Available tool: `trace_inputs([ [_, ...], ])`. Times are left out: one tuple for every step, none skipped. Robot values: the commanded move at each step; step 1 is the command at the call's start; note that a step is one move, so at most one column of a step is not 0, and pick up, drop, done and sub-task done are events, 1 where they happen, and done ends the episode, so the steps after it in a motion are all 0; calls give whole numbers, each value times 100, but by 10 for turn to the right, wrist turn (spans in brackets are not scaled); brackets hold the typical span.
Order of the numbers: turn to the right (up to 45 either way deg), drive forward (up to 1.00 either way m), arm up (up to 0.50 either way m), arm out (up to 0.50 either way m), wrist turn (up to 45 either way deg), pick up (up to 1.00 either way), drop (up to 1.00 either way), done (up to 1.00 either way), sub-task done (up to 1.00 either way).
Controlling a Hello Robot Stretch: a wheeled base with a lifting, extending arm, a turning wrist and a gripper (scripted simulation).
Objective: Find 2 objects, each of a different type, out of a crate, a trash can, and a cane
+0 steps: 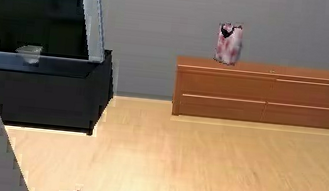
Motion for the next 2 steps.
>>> trace_inputs([
  [450, 0, 0, 0, 0, 0, 0, 0, 0],
  [450, 0, 0, 0, 0, 0, 0, 0, 0],
])
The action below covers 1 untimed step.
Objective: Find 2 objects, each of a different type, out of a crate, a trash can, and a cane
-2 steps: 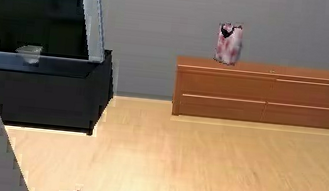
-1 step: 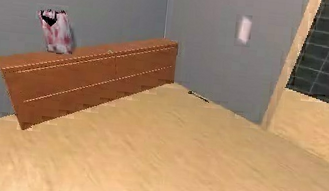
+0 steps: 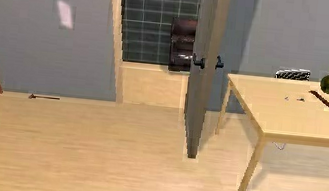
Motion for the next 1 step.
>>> trace_inputs([
  [120, 0, 0, 0, 0, 0, 0, 0, 0],
])
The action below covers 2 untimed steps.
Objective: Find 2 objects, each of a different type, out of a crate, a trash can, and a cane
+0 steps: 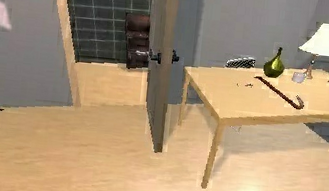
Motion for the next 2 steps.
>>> trace_inputs([
  [0, 40, 0, 0, 0, 0, 0, 0, 0],
  [-210, 0, 0, 0, 0, 0, 0, 0, 0],
])
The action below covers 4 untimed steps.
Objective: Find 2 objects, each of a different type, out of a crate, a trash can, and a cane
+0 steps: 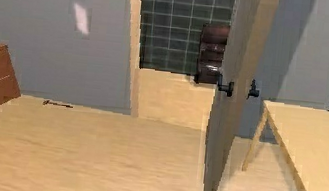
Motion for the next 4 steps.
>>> trace_inputs([
  [0, 100, 0, 0, 0, 0, 0, 0, 0],
  [60, 0, 0, 0, 0, 0, 0, 0, 0],
  [0, 100, 0, 0, 0, 0, 0, 0, 0],
  [120, 0, 0, 0, 0, 0, 0, 0, 0],
])
